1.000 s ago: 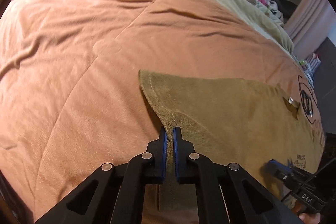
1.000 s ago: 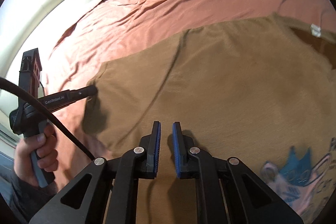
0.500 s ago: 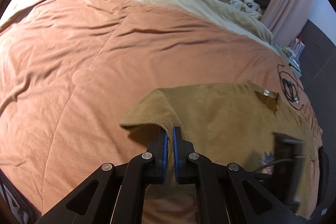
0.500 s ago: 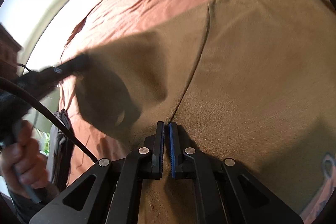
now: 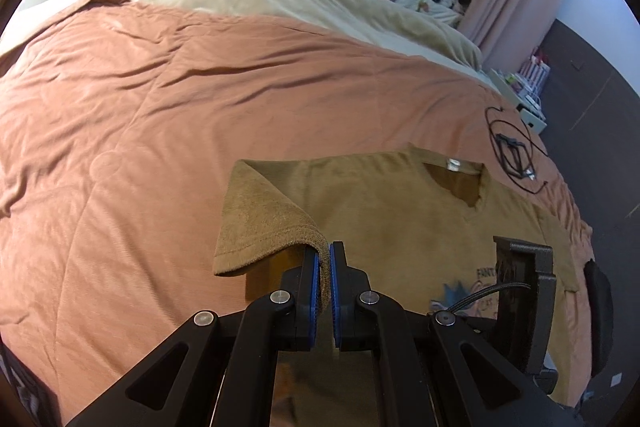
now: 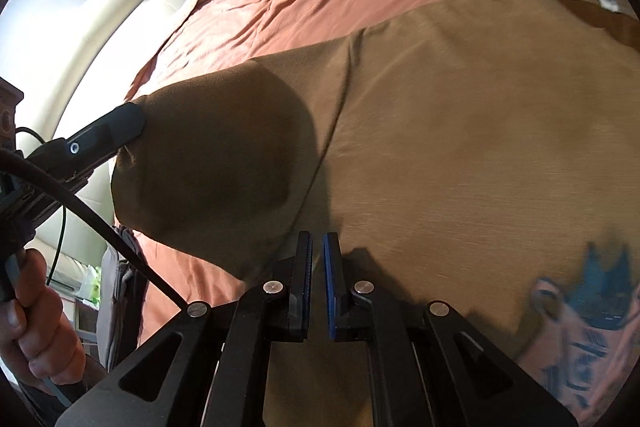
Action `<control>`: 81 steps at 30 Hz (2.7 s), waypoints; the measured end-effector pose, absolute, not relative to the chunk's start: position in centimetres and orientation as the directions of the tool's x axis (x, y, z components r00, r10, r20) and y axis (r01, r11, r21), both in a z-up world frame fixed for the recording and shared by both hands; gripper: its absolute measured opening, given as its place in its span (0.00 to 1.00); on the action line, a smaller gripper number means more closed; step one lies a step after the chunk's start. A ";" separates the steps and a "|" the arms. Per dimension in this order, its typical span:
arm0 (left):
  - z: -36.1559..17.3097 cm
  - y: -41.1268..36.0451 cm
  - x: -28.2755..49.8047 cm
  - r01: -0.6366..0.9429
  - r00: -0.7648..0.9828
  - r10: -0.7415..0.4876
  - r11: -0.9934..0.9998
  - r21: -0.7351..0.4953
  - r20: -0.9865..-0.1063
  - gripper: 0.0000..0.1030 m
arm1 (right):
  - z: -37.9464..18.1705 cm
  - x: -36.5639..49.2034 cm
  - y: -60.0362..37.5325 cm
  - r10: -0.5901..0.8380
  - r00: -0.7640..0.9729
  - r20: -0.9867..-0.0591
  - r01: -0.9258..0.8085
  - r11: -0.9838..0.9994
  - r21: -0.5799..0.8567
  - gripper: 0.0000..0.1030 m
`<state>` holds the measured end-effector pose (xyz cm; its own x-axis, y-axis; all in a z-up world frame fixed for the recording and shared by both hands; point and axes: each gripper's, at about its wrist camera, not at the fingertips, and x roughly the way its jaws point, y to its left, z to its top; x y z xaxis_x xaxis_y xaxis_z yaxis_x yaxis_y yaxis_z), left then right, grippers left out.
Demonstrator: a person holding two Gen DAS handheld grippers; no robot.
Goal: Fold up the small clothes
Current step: 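Grasp the T-shirt side edge with the left tool and fold it inward, then open the left tool to release the folded side, then grasp the sleeve with the right tool and fold it onto the shirt body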
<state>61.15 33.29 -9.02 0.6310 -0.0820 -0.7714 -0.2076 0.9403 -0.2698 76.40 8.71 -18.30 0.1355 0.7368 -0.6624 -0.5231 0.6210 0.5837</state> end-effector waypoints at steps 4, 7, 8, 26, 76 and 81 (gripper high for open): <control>-8.7 31.2 61.6 -0.180 0.627 -0.100 0.946 -0.268 -0.772 0.05 | -17.4 76.0 6.8 0.719 0.172 -0.674 -0.530 0.644 0.552 0.15; -8.9 29.5 62.1 -0.158 0.619 -0.115 0.951 -0.266 -0.777 0.05 | -16.7 75.7 4.7 0.702 0.220 -0.678 -0.523 0.671 0.525 0.39; -9.0 28.9 62.3 -0.150 0.616 -0.121 0.952 -0.267 -0.779 0.05 | -16.5 75.6 4.2 0.697 0.234 -0.678 -0.520 0.679 0.519 0.47; -10.4 28.2 61.7 -0.179 0.590 -0.118 0.946 -0.272 -0.798 0.30 | -14.5 73.8 0.0 0.642 0.295 -0.708 -0.483 0.739 0.469 0.49; -18.8 33.9 68.5 -0.168 0.525 -0.043 0.974 -0.154 -0.850 0.30 | -19.8 84.1 4.6 0.669 0.329 -0.667 -0.364 0.741 0.564 0.00; -18.8 34.0 69.4 -0.187 0.530 -0.005 0.975 -0.123 -0.848 0.32 | -18.9 82.1 3.1 0.650 0.368 -0.665 -0.352 0.759 0.547 0.00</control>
<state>69.40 33.98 -18.84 0.5295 -0.0051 -0.8483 -0.1869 0.9747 -0.1225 82.11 3.13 -18.93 0.3681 0.6502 -0.6646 -0.3523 0.7590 0.5475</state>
